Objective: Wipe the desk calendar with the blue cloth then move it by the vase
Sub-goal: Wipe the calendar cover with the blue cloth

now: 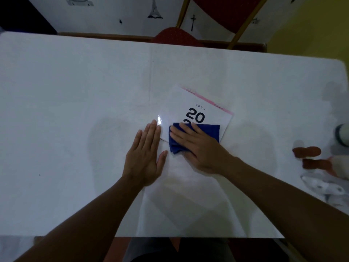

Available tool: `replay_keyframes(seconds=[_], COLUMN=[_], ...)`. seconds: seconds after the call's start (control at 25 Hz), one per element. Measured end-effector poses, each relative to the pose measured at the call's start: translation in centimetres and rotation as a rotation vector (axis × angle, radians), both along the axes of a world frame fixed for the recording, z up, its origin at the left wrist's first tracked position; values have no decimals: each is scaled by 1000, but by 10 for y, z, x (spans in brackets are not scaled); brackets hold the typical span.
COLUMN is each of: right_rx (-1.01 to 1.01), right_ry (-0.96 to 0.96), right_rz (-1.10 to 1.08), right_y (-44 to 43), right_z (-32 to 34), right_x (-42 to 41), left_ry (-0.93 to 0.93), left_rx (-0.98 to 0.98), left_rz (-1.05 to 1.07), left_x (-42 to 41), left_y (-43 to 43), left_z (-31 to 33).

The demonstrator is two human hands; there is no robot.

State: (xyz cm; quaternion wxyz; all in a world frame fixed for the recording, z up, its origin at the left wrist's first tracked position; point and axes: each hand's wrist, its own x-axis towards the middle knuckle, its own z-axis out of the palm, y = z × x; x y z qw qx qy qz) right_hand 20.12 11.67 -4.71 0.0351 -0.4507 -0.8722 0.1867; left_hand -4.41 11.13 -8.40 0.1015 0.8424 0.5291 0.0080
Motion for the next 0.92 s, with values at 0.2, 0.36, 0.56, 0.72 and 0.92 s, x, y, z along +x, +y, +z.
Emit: replay_keyframes(seconds=[0.2, 0.36, 0.56, 0.72, 0.92], right_rx=[9, 6, -93, -119, -7], right_ry=[-45, -7, 35, 65, 86], right_rz=[-70, -187, 167, 93, -248], right_y=[52, 53, 0, 57, 45], right_z=[-2, -6, 2, 5, -2], right_x=[-7, -24, 22, 49, 8], left_ry=[-3, 10, -10, -33, -21], left_rx=[6, -13, 11, 47, 42], left_rz=[5, 12, 2, -8, -12], left_x=[0, 0, -1, -1, -1], left_y=[1, 0, 0, 1, 1], left_z=[-2, -2, -3, -4, -3])
